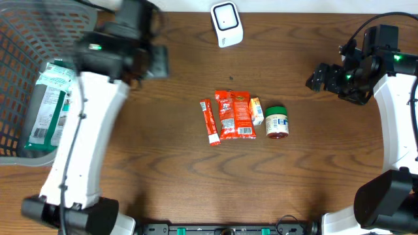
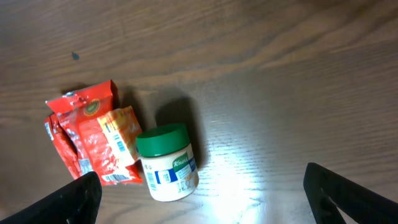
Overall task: Scan the item barcode
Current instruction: 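Swing the left gripper back into the grey basket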
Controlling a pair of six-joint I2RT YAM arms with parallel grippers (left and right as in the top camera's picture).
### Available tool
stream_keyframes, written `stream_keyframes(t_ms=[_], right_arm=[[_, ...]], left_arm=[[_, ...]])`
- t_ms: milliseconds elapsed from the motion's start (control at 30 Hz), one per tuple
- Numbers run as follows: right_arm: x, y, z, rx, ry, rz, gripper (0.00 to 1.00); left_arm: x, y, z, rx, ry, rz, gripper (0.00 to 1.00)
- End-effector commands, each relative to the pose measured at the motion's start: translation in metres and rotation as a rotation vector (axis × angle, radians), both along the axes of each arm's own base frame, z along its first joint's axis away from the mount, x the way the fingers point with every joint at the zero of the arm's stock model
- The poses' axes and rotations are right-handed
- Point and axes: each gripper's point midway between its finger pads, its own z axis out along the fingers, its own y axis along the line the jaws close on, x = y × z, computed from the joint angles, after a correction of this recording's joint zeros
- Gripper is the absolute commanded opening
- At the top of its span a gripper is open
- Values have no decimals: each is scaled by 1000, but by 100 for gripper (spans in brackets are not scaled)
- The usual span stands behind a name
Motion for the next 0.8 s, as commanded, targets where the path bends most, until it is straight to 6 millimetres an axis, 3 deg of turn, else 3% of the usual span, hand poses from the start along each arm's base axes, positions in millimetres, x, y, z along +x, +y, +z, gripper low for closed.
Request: stream_keyframes(t_ms=[0, 67, 400, 567, 767], right_arm=[[-1, -3, 4, 5, -11, -6, 99], [-1, -3, 4, 5, -10, -6, 99], [-1, -3, 4, 5, -10, -6, 99], [-1, -3, 4, 5, -10, -6, 99], [-1, -3, 4, 5, -11, -6, 99]], left_arm=[[3, 52, 47, 13, -106, 105, 78], [3, 94, 57, 17, -131, 214, 84], [-18, 224, 57, 39, -146, 555, 87], [-17, 250, 48, -3, -146, 607, 87], [1, 254, 30, -71, -125, 587, 88]])
